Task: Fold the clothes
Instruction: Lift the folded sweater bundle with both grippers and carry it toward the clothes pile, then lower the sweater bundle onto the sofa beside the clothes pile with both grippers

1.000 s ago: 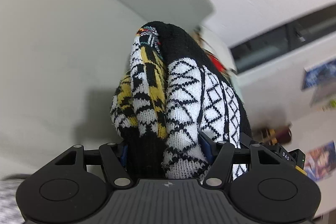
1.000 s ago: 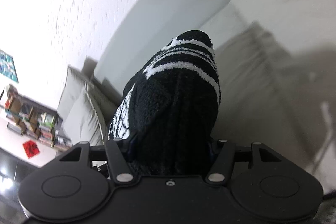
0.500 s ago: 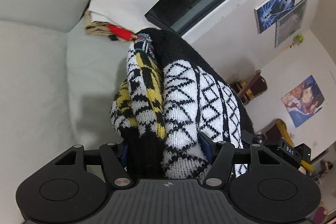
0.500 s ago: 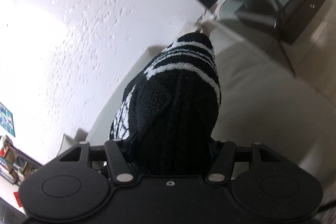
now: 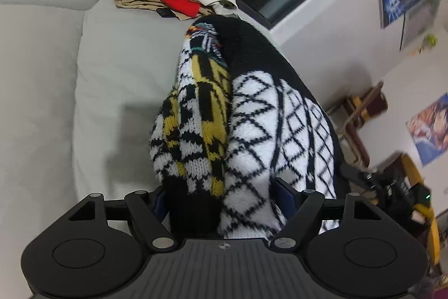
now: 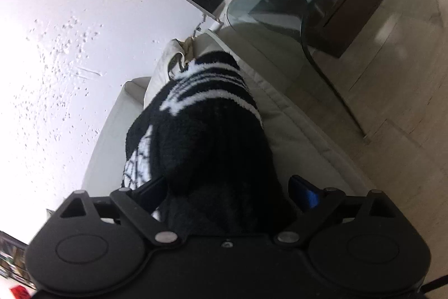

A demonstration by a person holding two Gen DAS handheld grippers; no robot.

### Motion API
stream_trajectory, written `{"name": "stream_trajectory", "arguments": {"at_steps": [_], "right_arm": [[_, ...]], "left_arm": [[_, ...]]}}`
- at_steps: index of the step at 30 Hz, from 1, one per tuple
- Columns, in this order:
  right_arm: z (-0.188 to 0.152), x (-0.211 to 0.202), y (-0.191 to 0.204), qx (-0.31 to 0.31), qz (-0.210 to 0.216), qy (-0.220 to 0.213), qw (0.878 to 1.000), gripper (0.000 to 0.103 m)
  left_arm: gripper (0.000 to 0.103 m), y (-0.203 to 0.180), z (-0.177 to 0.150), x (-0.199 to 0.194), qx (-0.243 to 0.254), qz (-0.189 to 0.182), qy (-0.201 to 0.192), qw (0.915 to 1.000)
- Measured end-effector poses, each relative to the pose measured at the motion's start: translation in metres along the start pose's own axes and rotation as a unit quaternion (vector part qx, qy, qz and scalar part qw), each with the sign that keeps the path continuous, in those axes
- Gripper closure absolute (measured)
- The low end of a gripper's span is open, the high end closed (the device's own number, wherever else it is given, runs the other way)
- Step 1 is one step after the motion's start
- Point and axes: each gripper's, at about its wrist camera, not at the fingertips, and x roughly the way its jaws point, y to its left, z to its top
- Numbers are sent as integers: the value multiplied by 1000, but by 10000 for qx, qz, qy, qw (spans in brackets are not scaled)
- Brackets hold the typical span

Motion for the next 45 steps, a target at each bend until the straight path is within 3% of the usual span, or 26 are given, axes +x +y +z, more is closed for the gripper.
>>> {"name": "stream_trajectory", "arguments": {"at_steps": [3,6,11,15,17,19,20,21,22,25,29,34,41,45], "right_arm": [[-2,-30,15,0,-172,-239,9996,8],[-7,-76,40,-128,-323,-465,9983,8],[-15,-128,123,-1536,-698,-513,9843,7],[-14,-137,175,-2330,-1048,-242,9665,6],[-10,-127,192,-2646,-1289,-122,9556,7],[-8,-115,205,-3063,-1458,-46,9407,20],[-7,-105,208,-3241,-1531,-18,9336,43],[-6,-95,210,-3385,-1620,19,9269,83],[-5,-84,209,-3440,-1755,81,9224,101],[2,-53,204,-3517,-1948,358,9149,103],[28,-22,189,-3025,-2072,822,9267,102],[53,25,163,-2525,-2220,1131,9350,102],[47,99,137,-2608,-2661,1406,9173,103],[41,105,136,-2780,-2779,1267,9107,103]], "left_arm": [[33,-5,-7,-32,68,111,-83,9999],[35,-24,-10,-68,497,346,-271,9978],[35,-72,5,-112,1300,751,-479,9875],[36,-107,20,-96,1683,1076,-382,9791],[43,-124,27,-86,1864,1232,-334,9741],[53,-142,35,-75,2044,1386,-285,9686],[71,-150,39,-70,2134,1463,-261,9656],[95,-152,43,-60,2114,1520,-183,9653],[103,-151,46,-47,2029,1565,-73,9666],[103,-145,53,-19,1781,1647,125,9701],[103,-132,65,11,1386,1511,489,9775],[103,-101,80,60,1250,1886,712,9715],[98,-61,95,97,714,1989,1067,9716],[97,-70,94,95,960,2079,1036,9679]]}}
